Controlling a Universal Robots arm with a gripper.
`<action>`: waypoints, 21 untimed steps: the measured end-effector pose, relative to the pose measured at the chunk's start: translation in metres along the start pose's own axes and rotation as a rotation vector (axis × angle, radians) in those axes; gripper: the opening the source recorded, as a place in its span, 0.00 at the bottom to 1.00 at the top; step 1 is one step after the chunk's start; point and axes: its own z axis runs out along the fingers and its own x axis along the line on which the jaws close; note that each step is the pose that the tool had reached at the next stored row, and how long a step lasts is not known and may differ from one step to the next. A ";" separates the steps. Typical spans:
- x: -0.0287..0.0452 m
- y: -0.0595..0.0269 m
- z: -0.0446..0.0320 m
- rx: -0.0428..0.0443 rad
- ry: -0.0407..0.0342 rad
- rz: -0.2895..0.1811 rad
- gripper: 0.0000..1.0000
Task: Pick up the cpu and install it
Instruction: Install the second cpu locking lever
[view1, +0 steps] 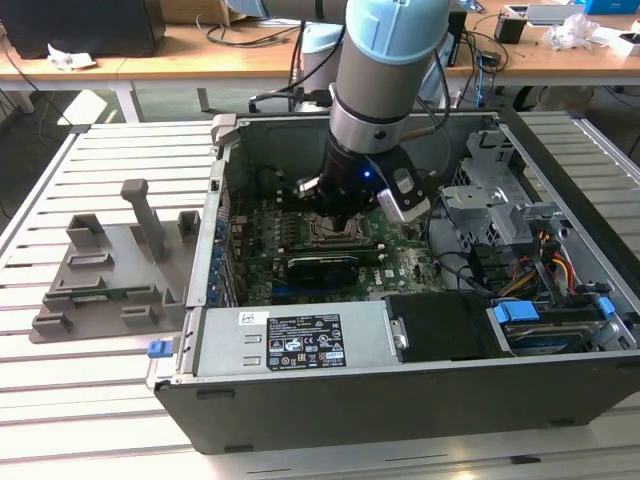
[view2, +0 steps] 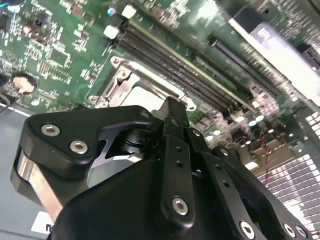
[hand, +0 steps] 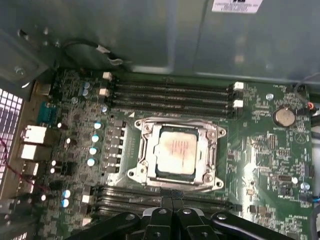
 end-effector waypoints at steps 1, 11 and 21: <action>0.0023 -0.0016 0.0020 -0.0002 -0.0001 0.000 0.11; 0.0254 -0.0033 0.0186 -0.0084 -0.0007 -0.001 0.11; 0.0308 -0.0033 0.0374 -0.0101 -0.0009 -0.001 0.11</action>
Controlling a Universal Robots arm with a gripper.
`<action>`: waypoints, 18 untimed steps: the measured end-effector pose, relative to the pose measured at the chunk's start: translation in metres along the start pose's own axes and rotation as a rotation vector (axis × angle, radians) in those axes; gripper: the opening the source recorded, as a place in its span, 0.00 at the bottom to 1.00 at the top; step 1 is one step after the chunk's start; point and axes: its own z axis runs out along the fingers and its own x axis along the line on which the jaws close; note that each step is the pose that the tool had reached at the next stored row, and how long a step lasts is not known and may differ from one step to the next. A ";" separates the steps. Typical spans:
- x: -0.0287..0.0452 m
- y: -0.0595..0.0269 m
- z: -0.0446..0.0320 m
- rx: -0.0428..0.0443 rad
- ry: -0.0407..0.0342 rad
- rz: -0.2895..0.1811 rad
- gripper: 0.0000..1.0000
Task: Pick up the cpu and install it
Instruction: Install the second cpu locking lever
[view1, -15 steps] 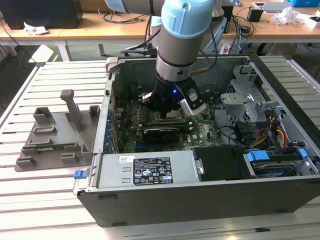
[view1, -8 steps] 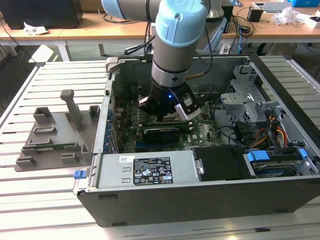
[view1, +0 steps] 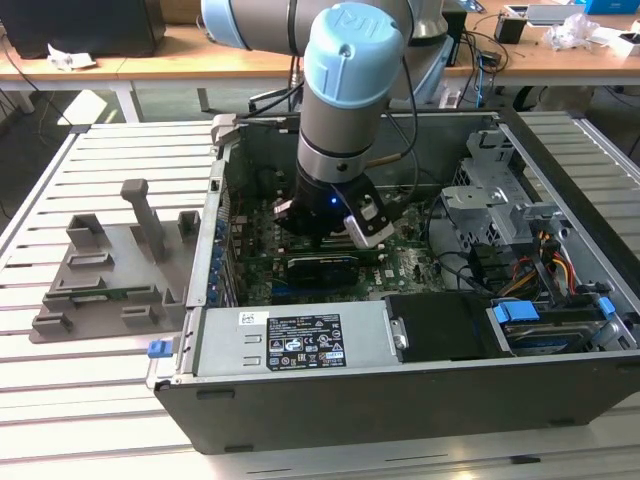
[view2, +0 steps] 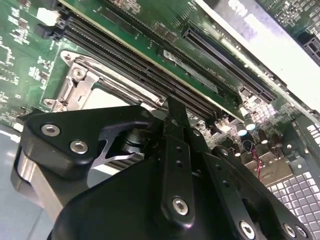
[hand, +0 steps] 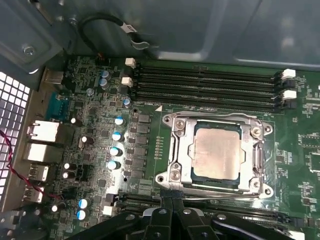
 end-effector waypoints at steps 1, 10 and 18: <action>0.0004 0.0002 0.0007 -0.0005 0.0000 0.000 0.11; 0.0038 0.0035 0.0075 -0.0040 -0.0003 0.000 0.11; 0.0037 0.0063 0.0137 -0.0152 -0.0028 -0.002 0.11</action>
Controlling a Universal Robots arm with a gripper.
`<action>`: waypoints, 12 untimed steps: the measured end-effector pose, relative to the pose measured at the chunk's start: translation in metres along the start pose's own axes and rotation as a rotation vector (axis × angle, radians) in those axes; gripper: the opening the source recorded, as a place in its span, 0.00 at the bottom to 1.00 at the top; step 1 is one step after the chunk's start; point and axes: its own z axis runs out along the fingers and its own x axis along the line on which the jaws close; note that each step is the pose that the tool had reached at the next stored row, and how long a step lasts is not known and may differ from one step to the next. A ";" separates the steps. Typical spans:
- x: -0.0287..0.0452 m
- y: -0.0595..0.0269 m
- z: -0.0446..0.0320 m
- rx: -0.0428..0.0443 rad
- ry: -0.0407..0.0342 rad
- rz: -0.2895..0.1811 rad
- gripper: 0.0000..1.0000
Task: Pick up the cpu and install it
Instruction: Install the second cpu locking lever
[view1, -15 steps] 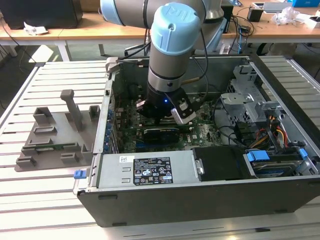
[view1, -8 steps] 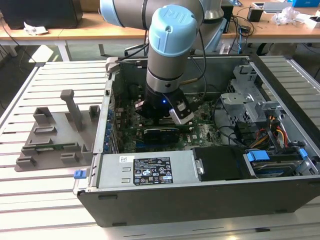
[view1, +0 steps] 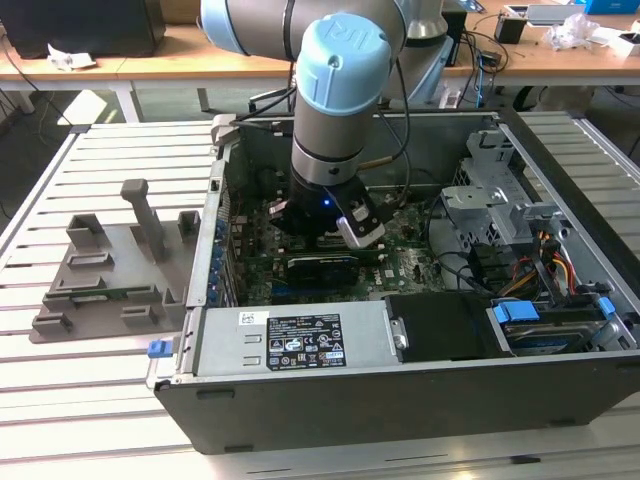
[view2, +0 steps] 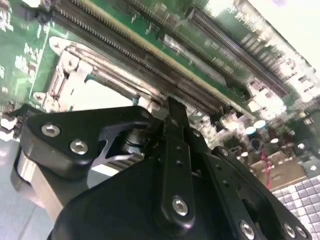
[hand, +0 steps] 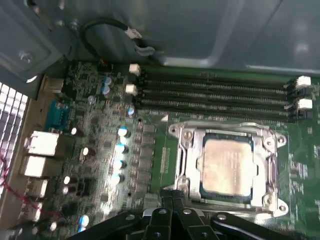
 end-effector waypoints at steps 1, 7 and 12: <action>0.0002 0.0002 0.0001 -0.0007 0.0012 0.000 0.11; 0.0010 0.0041 -0.0137 -0.0023 0.0013 0.000 0.11; -0.0175 0.0105 -0.0167 -0.0029 0.0076 0.002 0.11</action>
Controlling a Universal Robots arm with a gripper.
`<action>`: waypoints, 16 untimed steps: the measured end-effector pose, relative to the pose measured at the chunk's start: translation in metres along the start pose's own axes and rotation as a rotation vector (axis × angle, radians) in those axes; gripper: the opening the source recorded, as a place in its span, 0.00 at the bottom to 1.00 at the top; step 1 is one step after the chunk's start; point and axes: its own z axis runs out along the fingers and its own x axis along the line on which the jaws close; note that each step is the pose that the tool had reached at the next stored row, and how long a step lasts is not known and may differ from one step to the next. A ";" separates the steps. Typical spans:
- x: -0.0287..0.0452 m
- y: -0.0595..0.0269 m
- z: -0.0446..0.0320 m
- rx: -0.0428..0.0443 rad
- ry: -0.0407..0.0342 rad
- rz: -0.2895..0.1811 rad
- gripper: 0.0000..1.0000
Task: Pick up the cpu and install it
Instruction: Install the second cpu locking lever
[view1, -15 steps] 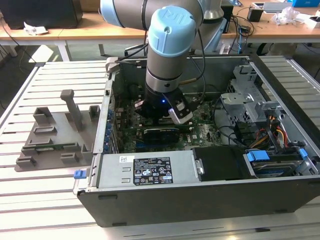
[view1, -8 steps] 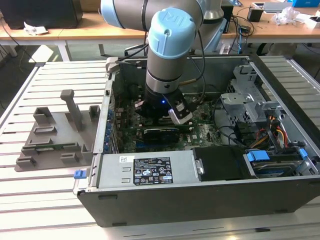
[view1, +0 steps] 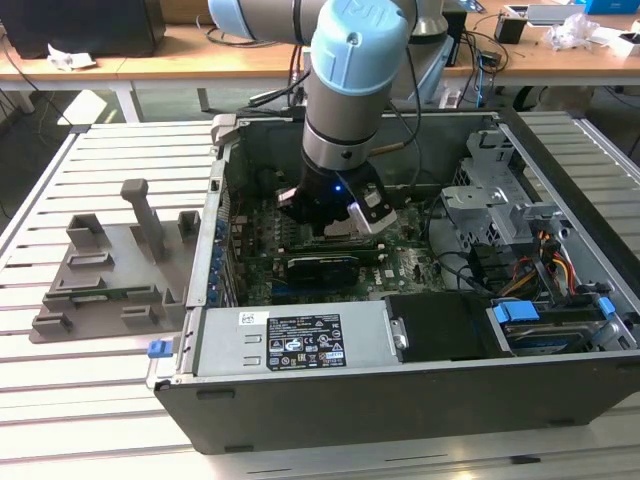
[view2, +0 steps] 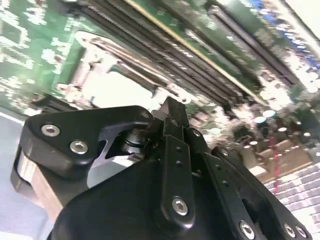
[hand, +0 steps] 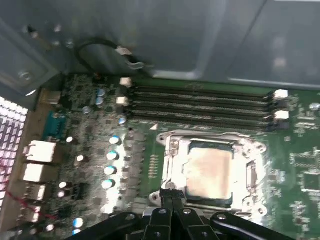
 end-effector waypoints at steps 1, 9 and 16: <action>-0.0057 0.0018 0.0003 -0.0005 0.0022 0.000 0.11; -0.0397 0.0191 0.0065 0.0579 0.0224 0.010 0.11; -0.0423 0.0441 0.0104 0.2375 0.0371 0.028 0.11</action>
